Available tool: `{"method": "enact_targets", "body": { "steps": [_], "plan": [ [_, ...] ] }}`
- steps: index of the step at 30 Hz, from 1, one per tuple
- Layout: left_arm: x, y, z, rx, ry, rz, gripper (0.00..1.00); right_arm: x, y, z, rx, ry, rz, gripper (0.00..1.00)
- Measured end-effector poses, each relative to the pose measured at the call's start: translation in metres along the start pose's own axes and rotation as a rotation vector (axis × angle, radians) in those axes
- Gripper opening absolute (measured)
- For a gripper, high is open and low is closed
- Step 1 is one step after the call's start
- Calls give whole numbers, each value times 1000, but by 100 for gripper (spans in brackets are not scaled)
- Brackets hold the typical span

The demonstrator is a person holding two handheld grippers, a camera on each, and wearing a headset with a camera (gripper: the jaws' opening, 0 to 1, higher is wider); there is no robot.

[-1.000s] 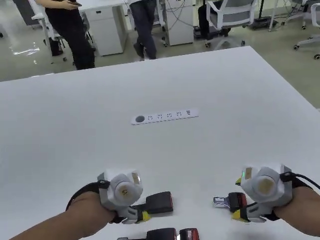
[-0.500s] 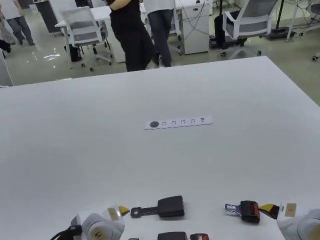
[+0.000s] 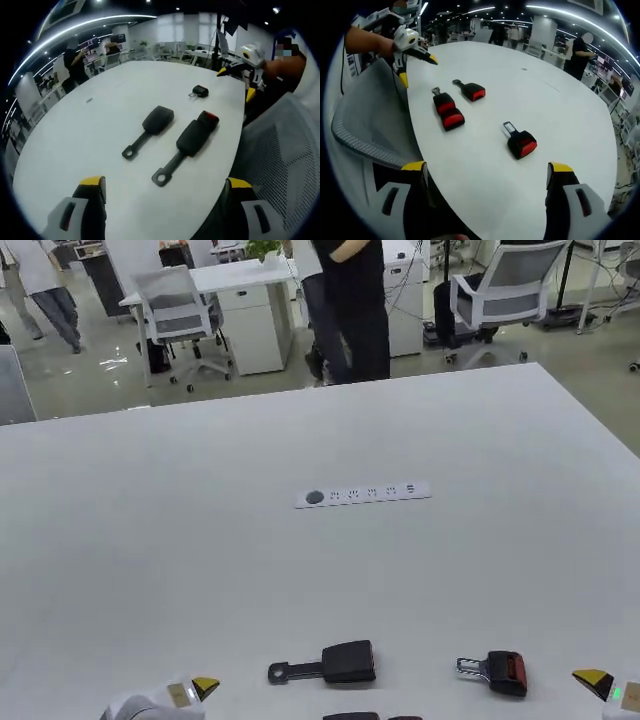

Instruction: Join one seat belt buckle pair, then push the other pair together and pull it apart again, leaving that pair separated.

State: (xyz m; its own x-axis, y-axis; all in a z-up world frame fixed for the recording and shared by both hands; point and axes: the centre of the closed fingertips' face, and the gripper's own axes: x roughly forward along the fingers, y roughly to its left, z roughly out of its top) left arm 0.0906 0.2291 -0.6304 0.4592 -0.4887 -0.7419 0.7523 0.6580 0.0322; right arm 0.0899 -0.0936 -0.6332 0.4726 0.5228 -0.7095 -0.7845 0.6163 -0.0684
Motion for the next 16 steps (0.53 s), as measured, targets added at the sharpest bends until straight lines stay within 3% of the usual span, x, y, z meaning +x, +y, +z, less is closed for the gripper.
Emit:
{"method": "enact_targets", "body": {
  "steps": [7, 16],
  "plan": [
    [4, -11, -2, 17, 7, -22, 100, 3, 4, -1, 12, 3, 8, 100],
    [5, -13, 1, -5, -3, -18, 100, 3, 2, -3, 13, 23, 10, 100]
  ]
}}
